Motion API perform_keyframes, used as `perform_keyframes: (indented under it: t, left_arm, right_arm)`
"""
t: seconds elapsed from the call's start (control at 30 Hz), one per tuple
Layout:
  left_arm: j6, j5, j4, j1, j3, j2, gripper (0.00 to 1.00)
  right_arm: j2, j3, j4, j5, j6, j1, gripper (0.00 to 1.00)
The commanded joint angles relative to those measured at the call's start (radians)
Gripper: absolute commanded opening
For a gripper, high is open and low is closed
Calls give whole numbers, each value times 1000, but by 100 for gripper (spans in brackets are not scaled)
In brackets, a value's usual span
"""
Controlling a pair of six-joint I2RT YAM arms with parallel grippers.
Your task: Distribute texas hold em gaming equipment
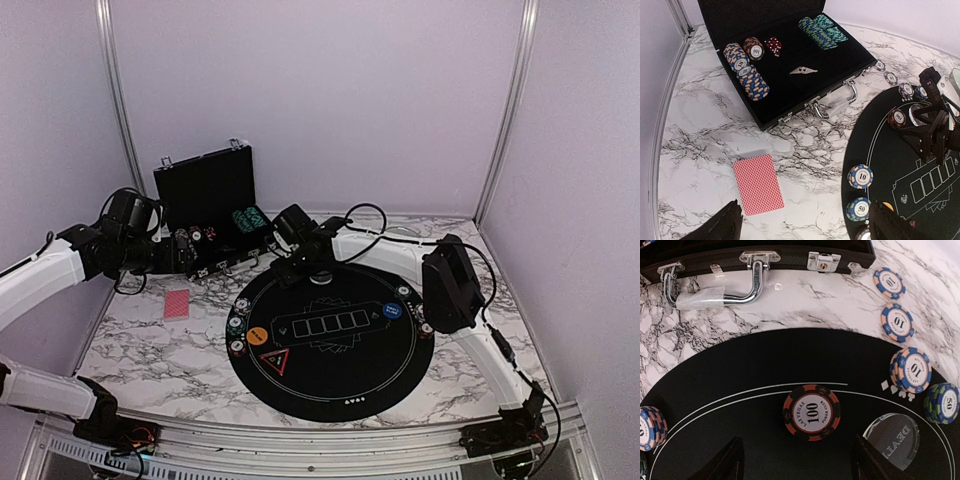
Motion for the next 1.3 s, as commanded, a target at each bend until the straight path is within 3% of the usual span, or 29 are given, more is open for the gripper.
perform_keyframes:
  t: [0.0, 0.53, 1.27]
  left_arm:
    - [23, -18, 23, 7, -12, -14, 89]
    - [25, -1, 36, 29, -23, -1, 89]
    - [29, 25, 41, 50, -22, 11, 88]
  right_arm:
    - [43, 60, 23, 6, -15, -4, 70]
    - [100, 57, 69, -13, 7, -31, 64]
    - [128, 18, 90, -31, 51, -40, 42]
